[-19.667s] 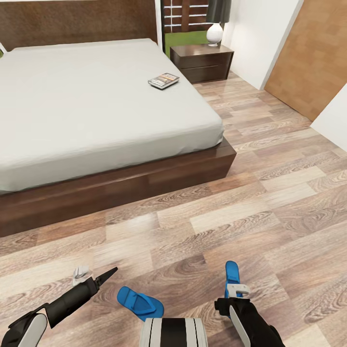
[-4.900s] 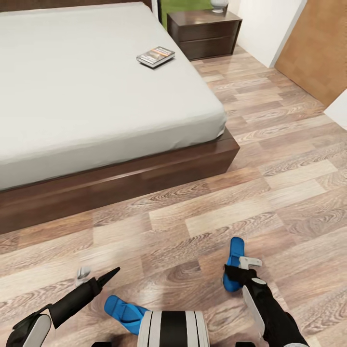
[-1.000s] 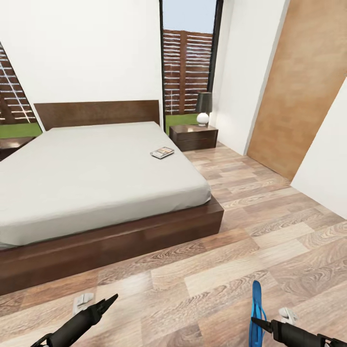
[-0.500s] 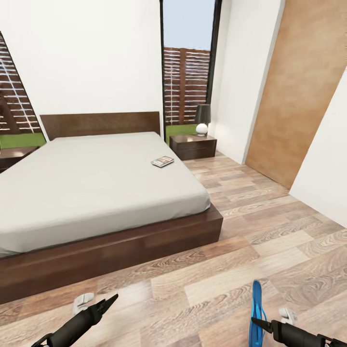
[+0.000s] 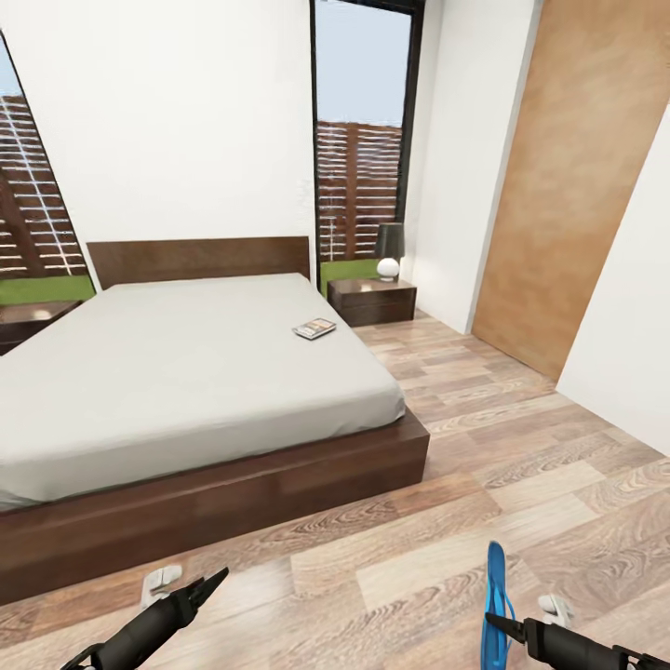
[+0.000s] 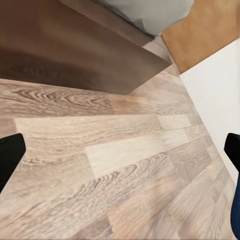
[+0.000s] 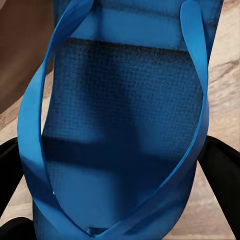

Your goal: In the bedroom, move the book from the bed onto either nightstand, and place the two sandals side by side next to the bed.

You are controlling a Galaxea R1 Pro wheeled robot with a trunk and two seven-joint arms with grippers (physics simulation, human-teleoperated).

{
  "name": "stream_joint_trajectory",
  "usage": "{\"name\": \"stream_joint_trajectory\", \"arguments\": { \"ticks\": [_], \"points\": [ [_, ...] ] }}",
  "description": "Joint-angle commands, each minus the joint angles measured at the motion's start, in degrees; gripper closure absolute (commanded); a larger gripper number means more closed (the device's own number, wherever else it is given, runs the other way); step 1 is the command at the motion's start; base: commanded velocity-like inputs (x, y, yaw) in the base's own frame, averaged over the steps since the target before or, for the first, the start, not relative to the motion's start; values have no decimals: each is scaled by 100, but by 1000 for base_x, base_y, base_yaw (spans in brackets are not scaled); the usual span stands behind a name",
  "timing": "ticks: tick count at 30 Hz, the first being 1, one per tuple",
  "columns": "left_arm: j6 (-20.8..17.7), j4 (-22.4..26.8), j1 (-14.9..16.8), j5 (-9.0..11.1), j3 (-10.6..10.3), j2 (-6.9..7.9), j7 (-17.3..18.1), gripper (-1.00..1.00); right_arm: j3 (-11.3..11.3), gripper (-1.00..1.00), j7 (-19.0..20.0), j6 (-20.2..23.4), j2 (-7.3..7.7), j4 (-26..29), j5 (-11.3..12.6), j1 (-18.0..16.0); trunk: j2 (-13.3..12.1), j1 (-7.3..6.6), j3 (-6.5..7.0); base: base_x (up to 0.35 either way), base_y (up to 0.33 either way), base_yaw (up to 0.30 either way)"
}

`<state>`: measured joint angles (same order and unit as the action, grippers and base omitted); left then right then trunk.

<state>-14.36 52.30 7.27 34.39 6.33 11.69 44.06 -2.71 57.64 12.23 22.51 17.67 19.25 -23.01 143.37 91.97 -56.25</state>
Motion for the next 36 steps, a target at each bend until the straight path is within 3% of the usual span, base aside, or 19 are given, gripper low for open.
{"name": "stream_joint_trajectory", "arguments": {
  "ticks": [1,11,18,22,25,30,33,36],
  "points": [
    [-58,-1,2,51,1,0,15,-100,-19,100,25,60,-1,0,17,-2,0,-4,17,0,0,0],
    [-58,-1,2,51,0,0,15,-100,-19,100,20,60,-1,0,17,-2,-13,-29,239,0,0,0],
    [-52,-84,2,-45,0,-11,1,-100,-18,100,13,24,-1,-7,17,-2,-294,-183,365,0,0,0],
    [-27,-297,2,-265,-4,-32,-15,-100,-7,100,-54,-238,-12,-31,2,-2,-454,-271,436,0,0,0],
    [89,-365,2,-441,-7,-87,-111,-100,2,100,-286,-394,-104,-213,-9,-2,-574,-337,490,0,0,0],
    [430,-501,2,-712,-19,-266,-724,-100,13,100,-1024,-465,-351,-438,-16,-2,-775,-447,580,0,0,0],
    [689,-814,2,-985,-54,-456,-1195,-100,15,100,-1483,-479,-536,-500,-17,-2,-895,-513,634,0,0,0],
    [1132,-1144,7,-1590,-97,-665,-1550,-100,11,100,-1755,-611,-685,-713,-24,-2,-1016,-578,688,0,0,0]
  ]
}}
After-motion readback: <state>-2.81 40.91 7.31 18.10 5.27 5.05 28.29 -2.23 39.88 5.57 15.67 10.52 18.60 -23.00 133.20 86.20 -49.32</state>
